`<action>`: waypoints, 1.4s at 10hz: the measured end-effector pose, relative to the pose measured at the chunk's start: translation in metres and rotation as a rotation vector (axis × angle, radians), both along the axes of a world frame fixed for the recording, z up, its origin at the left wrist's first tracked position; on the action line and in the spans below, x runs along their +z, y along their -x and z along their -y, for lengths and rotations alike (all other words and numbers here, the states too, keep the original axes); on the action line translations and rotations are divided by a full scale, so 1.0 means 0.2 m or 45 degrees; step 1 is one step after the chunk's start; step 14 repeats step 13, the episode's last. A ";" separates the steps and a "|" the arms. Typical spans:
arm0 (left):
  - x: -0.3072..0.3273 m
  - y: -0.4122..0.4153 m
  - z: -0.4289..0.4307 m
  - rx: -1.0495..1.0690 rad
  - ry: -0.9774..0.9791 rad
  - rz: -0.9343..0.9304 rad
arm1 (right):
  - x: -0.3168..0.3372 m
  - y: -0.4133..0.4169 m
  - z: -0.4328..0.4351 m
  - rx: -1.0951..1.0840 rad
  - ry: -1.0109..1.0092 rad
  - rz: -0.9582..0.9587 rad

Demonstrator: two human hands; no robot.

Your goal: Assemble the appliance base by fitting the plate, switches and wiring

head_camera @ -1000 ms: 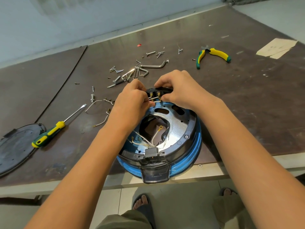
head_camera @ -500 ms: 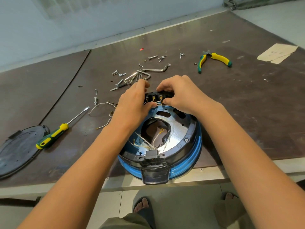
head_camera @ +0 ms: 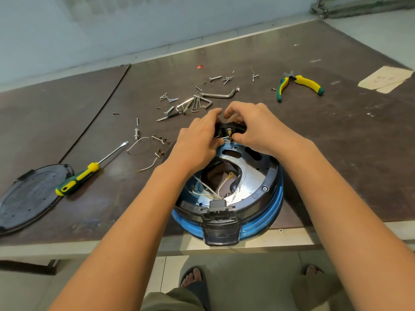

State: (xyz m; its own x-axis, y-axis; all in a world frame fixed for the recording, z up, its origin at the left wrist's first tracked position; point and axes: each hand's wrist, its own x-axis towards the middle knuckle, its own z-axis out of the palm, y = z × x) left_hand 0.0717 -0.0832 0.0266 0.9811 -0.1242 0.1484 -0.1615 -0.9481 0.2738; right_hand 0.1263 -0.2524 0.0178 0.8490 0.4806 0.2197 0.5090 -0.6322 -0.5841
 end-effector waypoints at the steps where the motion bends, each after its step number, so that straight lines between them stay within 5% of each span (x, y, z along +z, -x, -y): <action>1: 0.00 -0.01 0.01 -0.003 0.040 -0.001 | 0.02 -0.01 0.00 -0.008 0.049 0.010; 10: -0.01 -0.02 0.00 -0.048 0.296 0.033 | 0.03 0.01 -0.01 -0.017 0.038 0.047; 14: 0.05 -0.02 -0.05 0.065 0.471 0.337 | 0.04 -0.03 0.07 -0.168 -0.188 -0.058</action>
